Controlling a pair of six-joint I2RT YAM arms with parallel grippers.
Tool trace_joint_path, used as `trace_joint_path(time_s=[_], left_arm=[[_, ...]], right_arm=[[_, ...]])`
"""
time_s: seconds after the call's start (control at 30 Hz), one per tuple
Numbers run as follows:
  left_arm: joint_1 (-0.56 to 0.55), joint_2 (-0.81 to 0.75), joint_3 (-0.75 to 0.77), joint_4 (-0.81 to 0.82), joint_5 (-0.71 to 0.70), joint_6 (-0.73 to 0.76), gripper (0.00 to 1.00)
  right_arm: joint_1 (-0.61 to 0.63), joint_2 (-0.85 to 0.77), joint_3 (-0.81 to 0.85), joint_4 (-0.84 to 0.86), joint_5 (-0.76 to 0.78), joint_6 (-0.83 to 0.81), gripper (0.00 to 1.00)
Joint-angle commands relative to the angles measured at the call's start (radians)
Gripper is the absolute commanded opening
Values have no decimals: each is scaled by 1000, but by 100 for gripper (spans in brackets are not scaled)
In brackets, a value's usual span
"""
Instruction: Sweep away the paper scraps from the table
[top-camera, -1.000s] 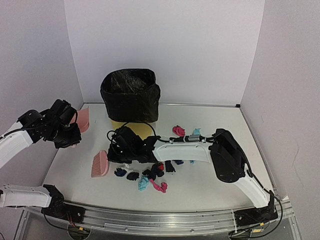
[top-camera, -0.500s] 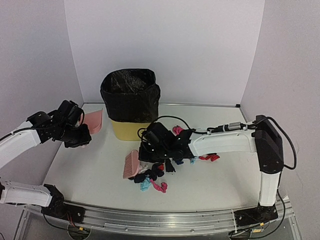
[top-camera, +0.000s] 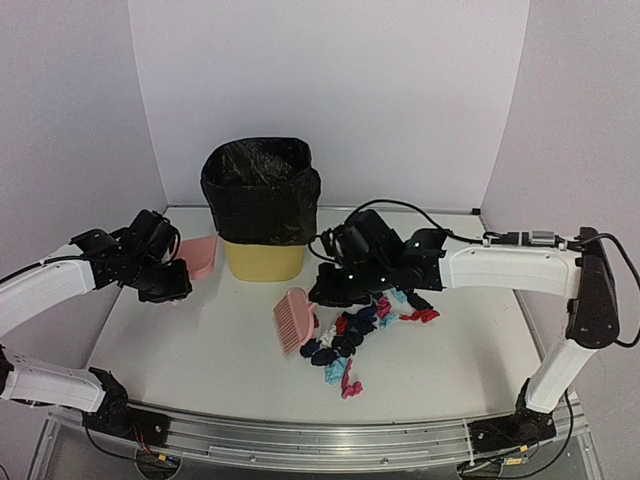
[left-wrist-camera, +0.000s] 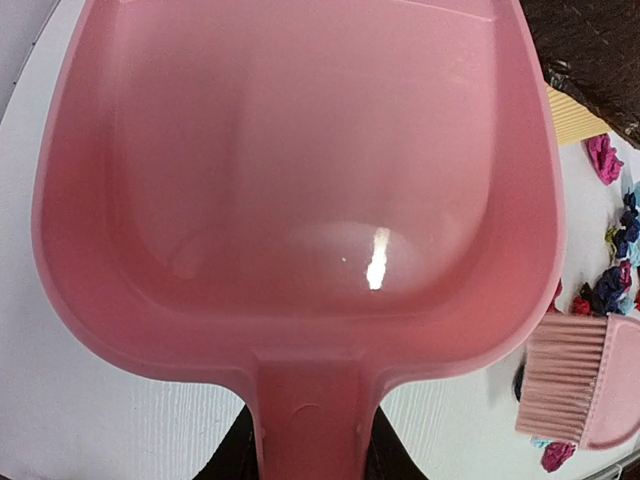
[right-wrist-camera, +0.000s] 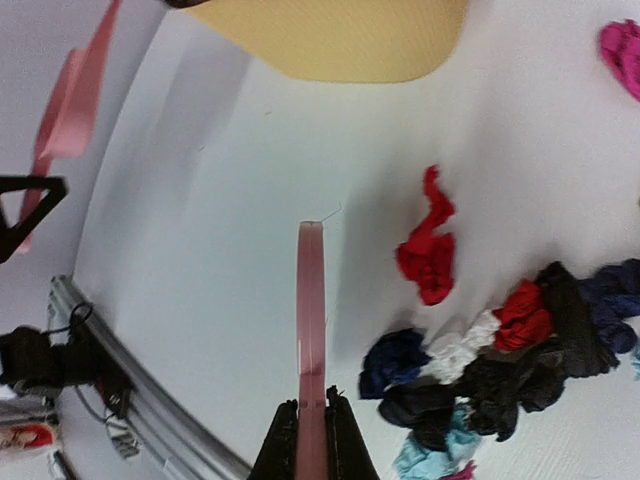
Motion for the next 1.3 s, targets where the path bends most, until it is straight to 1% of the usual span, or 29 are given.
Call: trace_joint_path(time_s=[0.0,0.1,0.2,0.3,0.43,0.57,0.73,0.9,0.97,1.13,1.2,1.27], left_arm=[[2,6,-13,54,22,33,0],[2,10,-19,58,33,45,0],[3,5,-26,57,38,48,0],[2,-11,-42,65,57,58,1],[2,-28,-66,89,89,64,3],[3,-23,-84,118,128,65,3],[1,-11,-116,174,232,95,1],[2,-10,-142,200,282,103,1],[1,-8,-155,218,306,105,1],[-1,11,-185,272,372,108,0],[-7,15,-190,286,380,102,0],[-17,20,-194,291,385,96,0]], right_arm=[[16,32,125,-4,-432,-89,0],[39,80,137,-37,-579,-106,0],[57,102,118,-158,-581,-160,0],[57,90,75,-277,-498,-206,0],[56,33,10,-369,-384,-239,0],[31,-14,-21,-449,-257,-260,0],[-60,-65,-57,-482,-195,-303,0],[-137,-103,-33,-503,-120,-389,0],[-143,-117,-6,-511,-142,-434,0],[-143,-202,54,-529,-322,-552,0],[-143,-245,80,-530,-287,-593,0],[-144,-275,108,-529,-195,-642,0]])
